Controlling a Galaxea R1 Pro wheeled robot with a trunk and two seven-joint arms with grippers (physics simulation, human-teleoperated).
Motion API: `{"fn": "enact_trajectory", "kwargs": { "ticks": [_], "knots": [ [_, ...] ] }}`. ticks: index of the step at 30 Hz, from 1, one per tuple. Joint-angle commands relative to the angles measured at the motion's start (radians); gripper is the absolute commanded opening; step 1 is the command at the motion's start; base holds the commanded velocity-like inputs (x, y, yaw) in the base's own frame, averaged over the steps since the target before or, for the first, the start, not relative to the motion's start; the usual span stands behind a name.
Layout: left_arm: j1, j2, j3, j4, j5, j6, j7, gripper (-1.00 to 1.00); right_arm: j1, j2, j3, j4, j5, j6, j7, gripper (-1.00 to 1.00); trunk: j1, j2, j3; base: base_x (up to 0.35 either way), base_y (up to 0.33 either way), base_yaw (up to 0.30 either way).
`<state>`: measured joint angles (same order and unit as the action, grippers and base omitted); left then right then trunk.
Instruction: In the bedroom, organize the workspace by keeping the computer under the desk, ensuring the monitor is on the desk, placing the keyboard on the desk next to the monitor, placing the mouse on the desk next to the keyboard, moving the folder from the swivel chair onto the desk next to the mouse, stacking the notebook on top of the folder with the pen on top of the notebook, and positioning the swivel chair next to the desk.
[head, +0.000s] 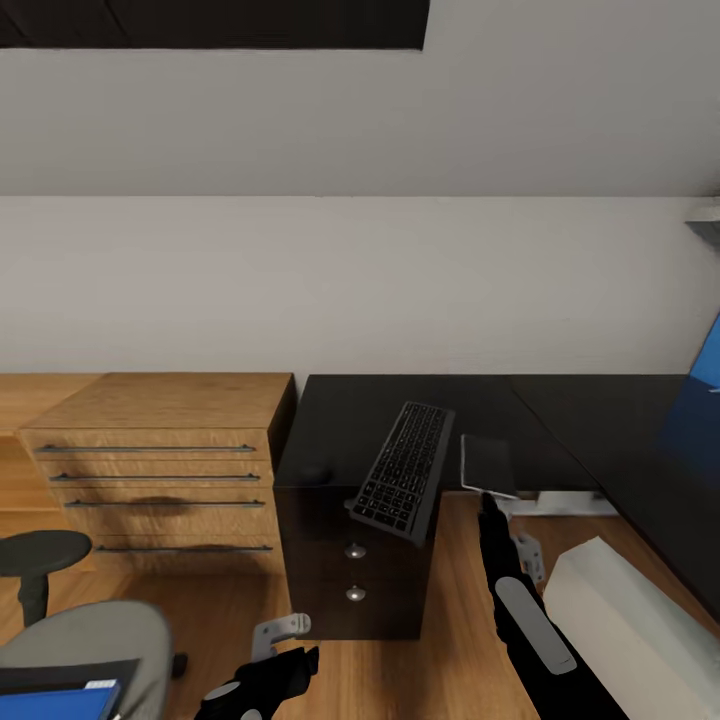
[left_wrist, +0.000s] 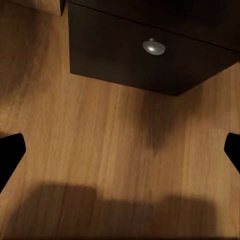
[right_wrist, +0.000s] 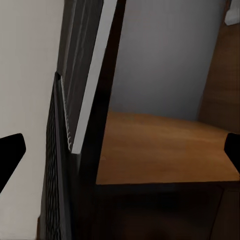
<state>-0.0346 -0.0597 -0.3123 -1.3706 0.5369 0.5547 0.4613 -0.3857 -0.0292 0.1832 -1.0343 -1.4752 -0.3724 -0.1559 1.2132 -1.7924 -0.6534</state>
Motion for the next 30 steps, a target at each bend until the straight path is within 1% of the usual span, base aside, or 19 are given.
{"fn": "enact_trajectory", "kwargs": {
  "ticks": [1, 11, 15, 18, 26, 29, 30],
  "knots": [
    [-0.001, 0.0, -0.001, -0.001, 0.01, 0.002, 0.01, 1.0, -0.001, -0.001, 0.005, -0.001, -0.007, -0.008, -0.004, 1.0, 0.0, -0.001, -0.001, -0.148, 0.0, 0.0],
    [-0.001, 0.001, -0.002, -0.001, 0.01, 0.002, 0.01, 1.0, -0.001, -0.001, 0.006, 0.0, -0.007, -0.008, -0.004, 1.0, 0.0, -0.001, -0.001, -0.248, -0.04, 0.0],
    [-0.001, 0.0, -0.002, -0.002, 0.01, 0.002, 0.009, 1.0, -0.001, -0.001, 0.006, 0.0, -0.007, -0.008, -0.004, 1.0, 0.0, -0.001, -0.001, -0.116, -0.026, 0.0],
    [-0.001, 0.0, -0.002, -0.002, 0.008, 0.002, 0.009, 1.0, -0.001, -0.001, 0.007, 0.007, -0.007, -0.008, -0.004, 1.0, -0.012, 0.02, 0.008, -0.02, -0.004, 0.0],
    [-0.001, 0.001, -0.001, -0.001, 0.009, 0.002, 0.011, 1.0, -0.001, 0.0, 0.011, 0.08, -0.001, -0.012, -0.002, 1.0, -0.043, 0.076, 0.033, -0.005, -0.001, 0.0],
    [-0.001, 0.001, -0.002, 0.002, 0.009, 0.002, 0.012, 1.0, 0.003, 0.0, 0.013, 0.095, 0.019, -0.013, -0.002, 1.0, -0.054, 0.097, 0.043, 0.0, 0.0, 0.0],
    [-0.001, 0.001, -0.003, 0.01, 0.008, 0.002, 0.013, 1.0, 0.014, 0.0, 0.014, 0.102, 0.043, -0.014, -0.002, 1.0, -0.058, 0.104, 0.046, 0.0, 0.0, 0.0]
  ]
}}
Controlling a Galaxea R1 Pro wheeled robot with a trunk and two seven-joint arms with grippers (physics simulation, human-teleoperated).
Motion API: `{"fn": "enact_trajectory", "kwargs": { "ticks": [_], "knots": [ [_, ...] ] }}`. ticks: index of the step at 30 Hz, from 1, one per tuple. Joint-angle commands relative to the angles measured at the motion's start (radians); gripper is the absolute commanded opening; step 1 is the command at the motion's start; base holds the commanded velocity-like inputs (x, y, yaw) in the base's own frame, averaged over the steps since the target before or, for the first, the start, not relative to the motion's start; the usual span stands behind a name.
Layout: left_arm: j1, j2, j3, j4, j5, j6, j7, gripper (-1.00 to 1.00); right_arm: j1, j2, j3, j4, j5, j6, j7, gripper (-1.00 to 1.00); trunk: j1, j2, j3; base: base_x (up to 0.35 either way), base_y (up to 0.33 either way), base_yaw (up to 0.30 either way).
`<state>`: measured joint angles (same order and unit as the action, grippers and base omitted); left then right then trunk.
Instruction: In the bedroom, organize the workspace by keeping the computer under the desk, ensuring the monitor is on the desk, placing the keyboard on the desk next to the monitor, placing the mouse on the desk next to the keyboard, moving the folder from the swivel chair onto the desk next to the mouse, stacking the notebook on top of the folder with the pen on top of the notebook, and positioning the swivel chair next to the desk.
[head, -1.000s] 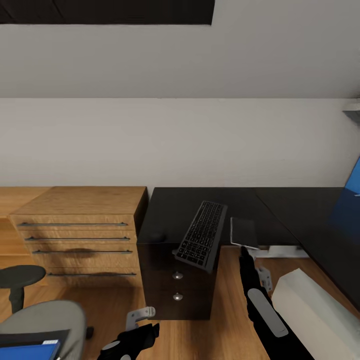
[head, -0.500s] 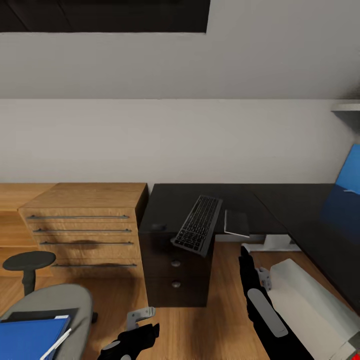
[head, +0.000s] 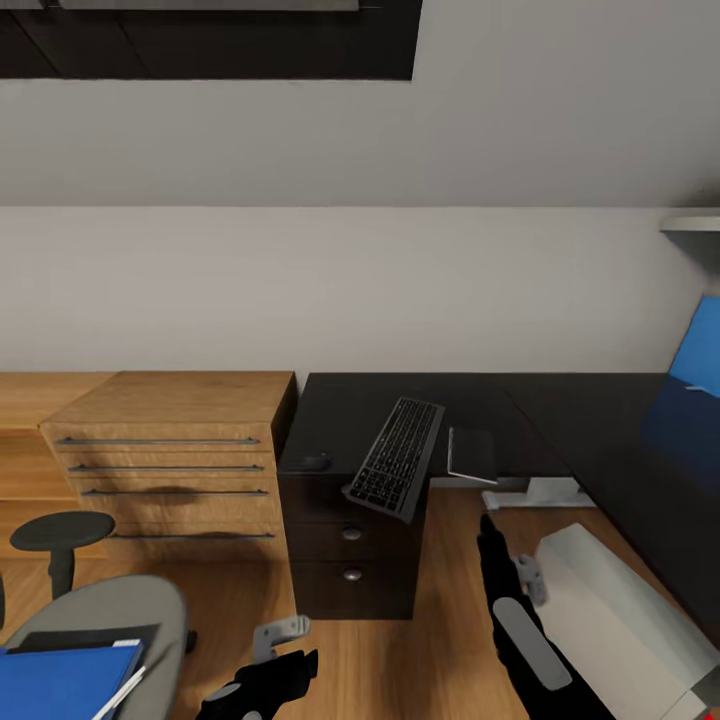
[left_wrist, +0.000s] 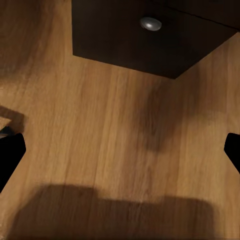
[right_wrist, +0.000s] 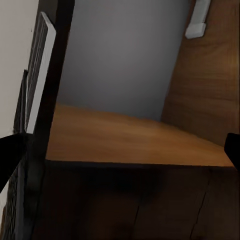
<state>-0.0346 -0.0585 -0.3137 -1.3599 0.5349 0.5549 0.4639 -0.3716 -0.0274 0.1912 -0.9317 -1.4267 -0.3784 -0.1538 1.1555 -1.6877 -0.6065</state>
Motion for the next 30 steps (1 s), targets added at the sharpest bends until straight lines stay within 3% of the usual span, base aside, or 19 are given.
{"fn": "enact_trajectory", "kwargs": {
  "ticks": [1, 5, 6, 10, 11, 15, 19, 21, 26, 27, 28, 29, 30],
  "knots": [
    [-0.001, 0.0, -0.002, 0.004, 0.01, 0.001, 0.011, 1.0, 0.008, -0.002, 0.006, 0.003, 0.012, -0.008, -0.004, 1.0, -0.004, 0.007, 0.002, 0.0, 0.0, 0.0],
    [-0.001, -0.001, -0.004, 0.017, 0.008, 0.0, 0.018, 1.0, 0.061, -0.002, 0.006, 0.016, 0.108, -0.009, -0.004, 1.0, -0.019, 0.035, 0.015, 0.0, 0.0, 0.0],
    [-0.001, -0.001, -0.005, 0.021, 0.008, 0.0, 0.025, 1.0, 0.093, -0.002, 0.006, 0.019, 0.166, -0.01, -0.003, 1.0, -0.023, 0.042, 0.018, 0.0, 0.0, 0.0],
    [-0.001, -0.001, -0.006, 0.024, -0.001, -0.001, 0.04, 1.0, 0.158, -0.001, 0.007, 0.024, 0.278, -0.012, -0.003, 1.0, -0.039, 0.07, 0.03, 0.0, 0.0, 0.0],
    [-0.001, -0.001, -0.007, 0.026, -0.011, -0.001, 0.047, 1.0, 0.191, -0.001, 0.007, 0.025, 0.325, -0.012, -0.003, 1.0, -0.042, 0.077, 0.034, 0.0, 0.0, 0.0],
    [-0.001, 0.0, -0.008, 0.027, -0.031, -0.003, 0.055, 1.0, 0.25, -0.002, 0.006, 0.028, 0.391, -0.013, -0.003, 1.0, -0.058, 0.105, 0.046, 0.0, 0.0, 0.0],
    [0.0, 0.005, -0.008, 0.028, -0.043, -0.01, 0.058, 1.0, 0.306, -0.001, 0.006, 0.035, 0.425, -0.032, -0.004, 1.0, -0.073, 0.133, 0.059, 0.0, 0.0, 0.0],
    [0.009, 0.02, -0.009, 0.027, -0.047, -0.031, 0.059, 1.0, 0.323, 0.0, 0.006, 0.047, 0.431, -0.05, -0.005, 1.0, -0.081, 0.147, 0.065, 0.0, 0.0, 0.0],
    [0.037, 0.05, -0.016, 0.029, -0.047, -0.123, 0.055, 1.0, 0.344, 0.0, 0.009, 0.134, 0.448, -0.09, -0.004, 1.0, -0.1, 0.182, 0.081, 0.0, 0.0, 0.0],
    [0.051, 0.056, -0.028, 0.038, -0.047, -0.173, 0.054, 1.0, 0.348, -0.001, 0.015, 0.172, 0.466, -0.097, -0.003, 1.0, -0.104, 0.189, 0.084, 0.0, 0.0, 0.0],
    [0.076, 0.066, -0.063, 0.082, -0.048, -0.271, 0.052, 1.0, 0.352, -0.001, 0.035, 0.221, 0.534, -0.106, -0.003, 1.0, -0.108, 0.196, 0.087, 0.0, 0.0, 0.0],
    [0.08, 0.068, -0.074, 0.098, -0.048, -0.293, 0.052, 1.0, 0.353, -0.001, 0.039, 0.23, 0.555, -0.108, -0.003, 1.0, -0.111, 0.203, 0.09, 0.0, 0.0, 0.0],
    [0.086, 0.071, -0.099, 0.133, -0.048, -0.337, 0.053, 1.0, 0.353, -0.002, 0.046, 0.249, 0.603, -0.111, -0.003, 1.0, -0.115, 0.21, 0.093, 0.0, 0.0, 0.0]
  ]
}}
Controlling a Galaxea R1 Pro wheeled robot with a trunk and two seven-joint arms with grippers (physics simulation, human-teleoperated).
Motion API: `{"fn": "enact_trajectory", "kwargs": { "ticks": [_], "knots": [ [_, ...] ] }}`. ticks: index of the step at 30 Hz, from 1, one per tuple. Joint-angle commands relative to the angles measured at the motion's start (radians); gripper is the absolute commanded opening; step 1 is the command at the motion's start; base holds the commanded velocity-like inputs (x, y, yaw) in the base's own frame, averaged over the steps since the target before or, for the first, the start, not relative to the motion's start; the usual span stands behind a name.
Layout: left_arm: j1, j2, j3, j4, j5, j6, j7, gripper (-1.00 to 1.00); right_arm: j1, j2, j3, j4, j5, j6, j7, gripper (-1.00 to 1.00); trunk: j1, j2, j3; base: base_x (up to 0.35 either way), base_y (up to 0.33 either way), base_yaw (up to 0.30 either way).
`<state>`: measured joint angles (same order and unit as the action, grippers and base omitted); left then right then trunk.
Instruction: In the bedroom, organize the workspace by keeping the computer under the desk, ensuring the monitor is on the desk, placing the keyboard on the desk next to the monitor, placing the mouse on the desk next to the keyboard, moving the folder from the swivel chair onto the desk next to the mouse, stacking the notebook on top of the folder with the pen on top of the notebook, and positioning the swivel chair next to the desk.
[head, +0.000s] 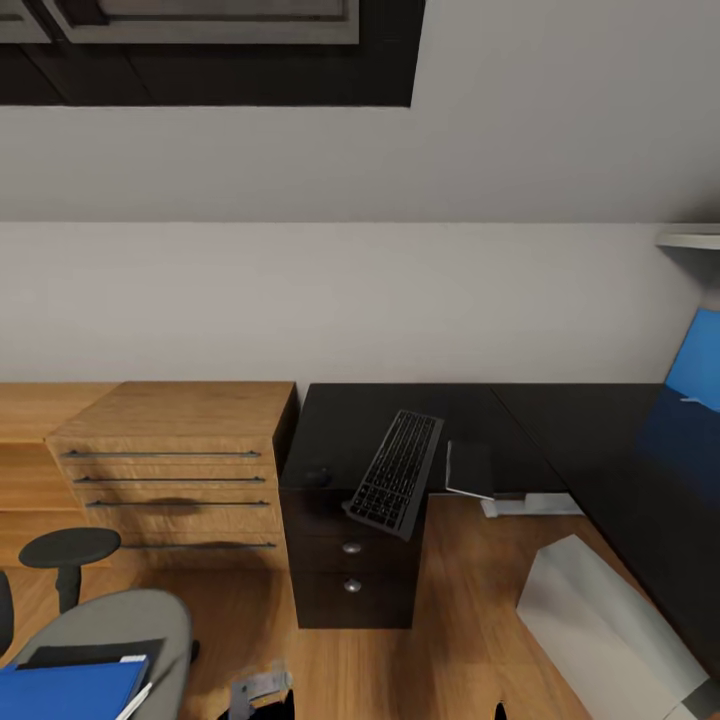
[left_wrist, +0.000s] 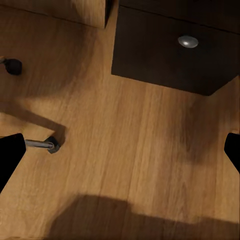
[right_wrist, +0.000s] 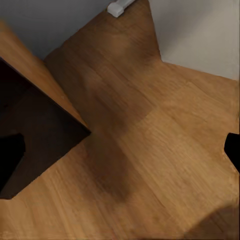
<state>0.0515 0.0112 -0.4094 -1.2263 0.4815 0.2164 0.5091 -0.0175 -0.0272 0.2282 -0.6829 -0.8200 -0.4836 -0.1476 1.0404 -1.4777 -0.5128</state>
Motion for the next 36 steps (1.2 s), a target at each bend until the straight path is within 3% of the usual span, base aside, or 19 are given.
{"fn": "enact_trajectory", "kwargs": {
  "ticks": [1, 5, 13, 20, 25, 28, 36],
  "knots": [
    [0.002, 0.002, -0.016, 0.018, 0.005, -0.02, 0.008, 1.0, 0.0, -0.002, 0.011, 0.011, 0.022, -0.008, -0.009, 1.0, -0.004, 0.007, 0.003, 0.0, 0.0, 0.0],
    [0.008, 0.006, -0.088, 0.114, 0.001, -0.138, 0.009, 1.0, 0.001, -0.001, 0.017, 0.077, 0.158, -0.044, -0.008, 1.0, -0.019, 0.035, 0.015, 0.0, 0.0, 0.0],
    [0.01, 0.007, -0.122, 0.188, 0.001, -0.22, 0.013, 1.0, 0.001, 0.004, 0.021, 0.118, 0.227, -0.091, -0.009, 1.0, -0.05, 0.091, 0.04, 0.0, 0.0, 0.0],
    [0.01, 0.007, -0.125, 0.205, 0.004, -0.227, 0.017, 1.0, 0.001, 0.019, 0.022, 0.118, 0.235, -0.098, -0.008, 1.0, -0.077, 0.14, 0.062, 0.0, 0.0, 0.0],
    [0.01, 0.007, -0.124, 0.208, 0.005, -0.227, 0.015, 1.0, 0.001, 0.022, 0.022, 0.118, 0.237, -0.099, -0.008, 1.0, -0.077, 0.14, 0.062, 0.0, 0.0, 0.0],
    [0.01, 0.003, -0.124, 0.302, 0.005, -0.225, 0.013, 1.0, 0.001, 0.024, 0.031, 0.122, 0.245, -0.098, -0.012, 1.0, -0.077, 0.14, 0.059, -0.094, 0.0, 0.156],
    [0.01, 0.001, -0.127, 0.311, 0.004, -0.225, 0.014, 1.0, 0.001, 0.024, 0.031, 0.123, 0.245, -0.096, -0.012, 1.0, -0.077, 0.14, 0.05, -0.284, 0.0, 0.02]
  ]
}}
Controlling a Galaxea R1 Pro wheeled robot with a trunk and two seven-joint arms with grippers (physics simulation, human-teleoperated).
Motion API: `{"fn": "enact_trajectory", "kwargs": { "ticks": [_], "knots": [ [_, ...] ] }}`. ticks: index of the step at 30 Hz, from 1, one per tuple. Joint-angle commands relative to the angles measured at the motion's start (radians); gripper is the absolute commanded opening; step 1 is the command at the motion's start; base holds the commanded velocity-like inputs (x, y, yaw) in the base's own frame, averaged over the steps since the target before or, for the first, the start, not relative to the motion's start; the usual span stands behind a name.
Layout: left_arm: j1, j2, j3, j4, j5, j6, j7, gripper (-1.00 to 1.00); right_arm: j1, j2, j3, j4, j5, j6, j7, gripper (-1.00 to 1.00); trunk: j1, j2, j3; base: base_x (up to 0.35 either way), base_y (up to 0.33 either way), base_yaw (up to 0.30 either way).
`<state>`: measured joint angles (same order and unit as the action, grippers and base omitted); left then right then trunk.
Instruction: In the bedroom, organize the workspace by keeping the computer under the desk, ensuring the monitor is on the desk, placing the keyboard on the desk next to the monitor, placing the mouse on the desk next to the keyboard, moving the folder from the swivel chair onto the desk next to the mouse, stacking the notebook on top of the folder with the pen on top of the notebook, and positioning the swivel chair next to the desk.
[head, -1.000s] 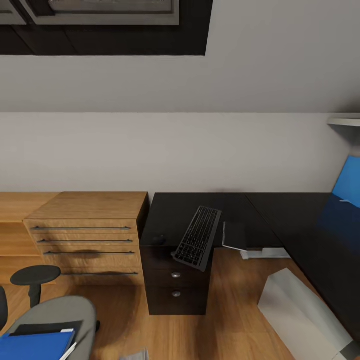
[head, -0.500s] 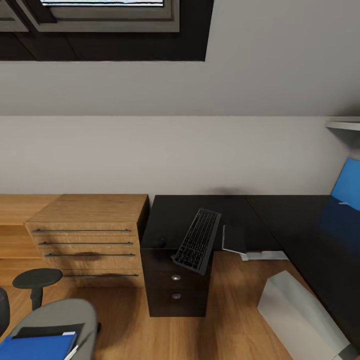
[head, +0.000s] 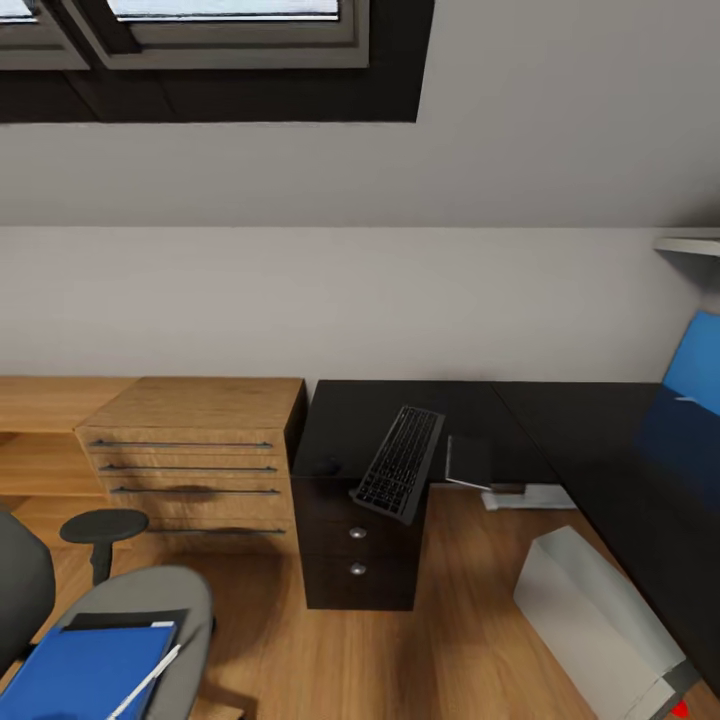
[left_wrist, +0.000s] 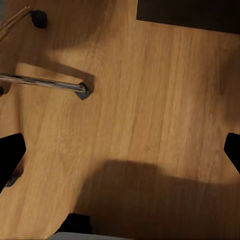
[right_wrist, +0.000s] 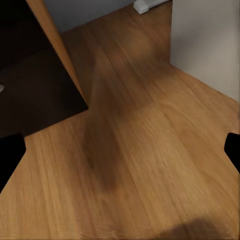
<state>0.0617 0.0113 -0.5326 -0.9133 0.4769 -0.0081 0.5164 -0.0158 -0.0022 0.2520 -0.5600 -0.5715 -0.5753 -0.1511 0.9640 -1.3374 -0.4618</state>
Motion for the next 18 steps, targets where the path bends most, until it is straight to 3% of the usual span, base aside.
{"fn": "enact_trajectory", "kwargs": {
  "ticks": [1, 9, 18],
  "knots": [
    [0.0, 0.001, -0.004, -0.002, 0.007, -0.001, 0.007, 1.0, -0.001, -0.001, 0.007, 0.0, -0.004, -0.003, -0.008, 1.0, 0.0, -0.001, -0.001, -0.143, 0.0, 0.004],
    [0.0, 0.001, 0.002, -0.001, 0.008, -0.001, 0.008, 1.0, 0.0, -0.001, 0.008, 0.002, -0.003, -0.002, -0.007, 1.0, 0.0, -0.001, -0.002, -0.064, 0.0, 0.001],
    [0.0, 0.0, -0.003, 0.002, 0.008, -0.001, 0.008, 1.0, -0.001, -0.001, 0.029, 0.009, 0.003, -0.001, -0.007, 1.0, 0.0, -0.001, -0.002, -0.264, -0.055, 0.005]
  ]
}}
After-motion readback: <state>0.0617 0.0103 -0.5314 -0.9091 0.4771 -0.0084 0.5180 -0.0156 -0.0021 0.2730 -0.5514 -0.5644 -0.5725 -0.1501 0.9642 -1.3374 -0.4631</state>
